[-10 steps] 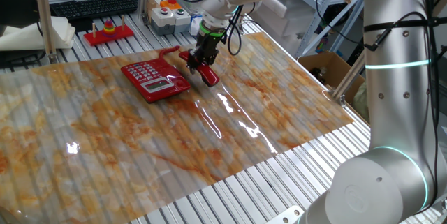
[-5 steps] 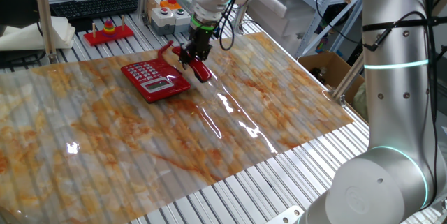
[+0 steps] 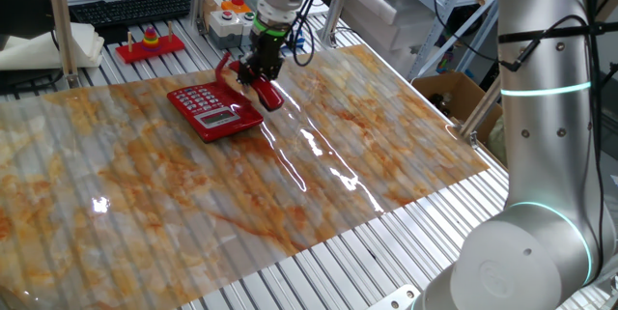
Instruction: Place the handset of the telephone on the corresponding phone cradle
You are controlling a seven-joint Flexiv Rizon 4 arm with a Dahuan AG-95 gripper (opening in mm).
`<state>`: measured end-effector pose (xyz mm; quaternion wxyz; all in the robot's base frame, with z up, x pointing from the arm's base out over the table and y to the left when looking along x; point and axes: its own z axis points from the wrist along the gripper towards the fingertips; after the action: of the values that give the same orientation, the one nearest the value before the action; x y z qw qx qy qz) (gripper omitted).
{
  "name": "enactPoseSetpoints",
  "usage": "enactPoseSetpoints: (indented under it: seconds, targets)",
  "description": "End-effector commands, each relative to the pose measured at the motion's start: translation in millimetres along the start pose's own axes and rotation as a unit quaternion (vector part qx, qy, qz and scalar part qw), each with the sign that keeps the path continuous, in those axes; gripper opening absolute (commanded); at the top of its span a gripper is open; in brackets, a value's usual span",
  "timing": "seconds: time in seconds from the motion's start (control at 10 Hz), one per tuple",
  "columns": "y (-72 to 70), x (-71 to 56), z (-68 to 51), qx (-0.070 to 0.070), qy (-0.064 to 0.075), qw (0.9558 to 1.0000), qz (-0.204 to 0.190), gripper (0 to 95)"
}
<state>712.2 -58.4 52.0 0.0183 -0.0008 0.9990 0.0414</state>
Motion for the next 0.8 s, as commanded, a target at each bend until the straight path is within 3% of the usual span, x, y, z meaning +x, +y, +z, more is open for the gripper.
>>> enactPoseSetpoints:
  seconds: [0.1, 0.8]
  targets:
    - [5.9, 0.4, 2.1, 0.002, -0.002, 1.0, 0.004, 0.0]
    - [34.7, 5.2, 10.4, 0.001, -0.004, 0.9998, 0.022, 0.0]
